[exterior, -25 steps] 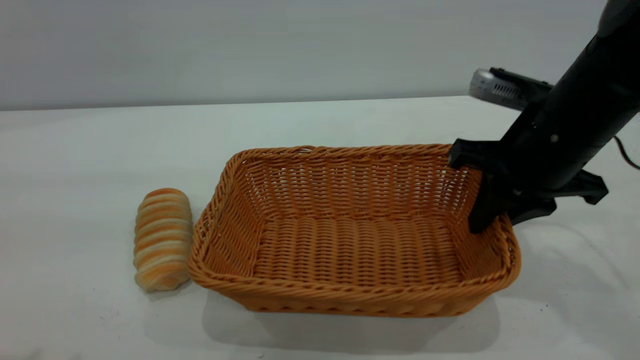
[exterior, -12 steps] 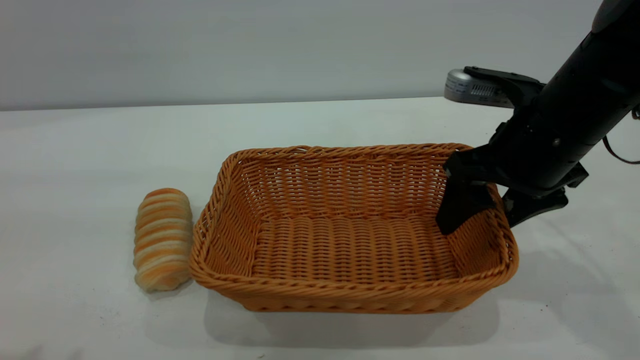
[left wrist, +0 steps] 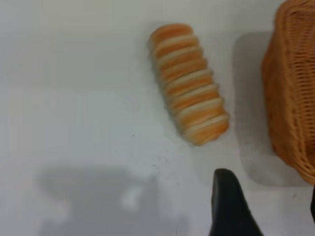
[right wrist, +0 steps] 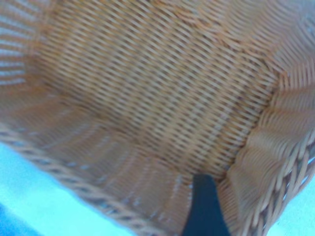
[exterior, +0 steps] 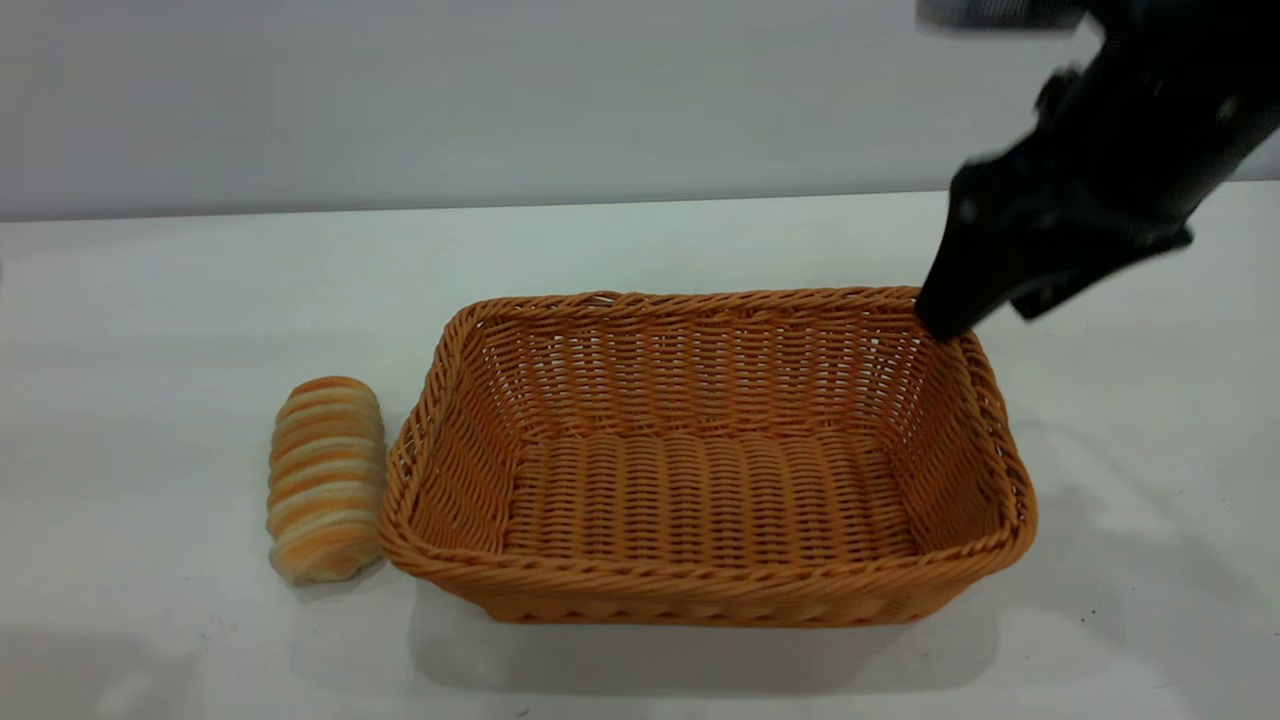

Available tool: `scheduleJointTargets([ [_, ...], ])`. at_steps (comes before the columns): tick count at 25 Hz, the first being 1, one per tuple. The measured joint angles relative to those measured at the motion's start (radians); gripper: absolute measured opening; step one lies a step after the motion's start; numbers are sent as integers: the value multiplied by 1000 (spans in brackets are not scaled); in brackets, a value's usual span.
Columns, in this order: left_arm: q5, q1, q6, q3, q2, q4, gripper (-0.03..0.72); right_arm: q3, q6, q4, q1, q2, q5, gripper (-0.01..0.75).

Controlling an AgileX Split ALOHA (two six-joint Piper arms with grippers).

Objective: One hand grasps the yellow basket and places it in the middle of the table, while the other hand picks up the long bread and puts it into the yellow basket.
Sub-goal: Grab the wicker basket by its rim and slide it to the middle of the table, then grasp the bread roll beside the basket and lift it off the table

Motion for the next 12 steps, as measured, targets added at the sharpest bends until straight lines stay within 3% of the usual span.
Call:
scheduleJointTargets([
  [12,-71,0,-15,-183,421,-3,459,3,9,-7,0,-329,239,528],
])
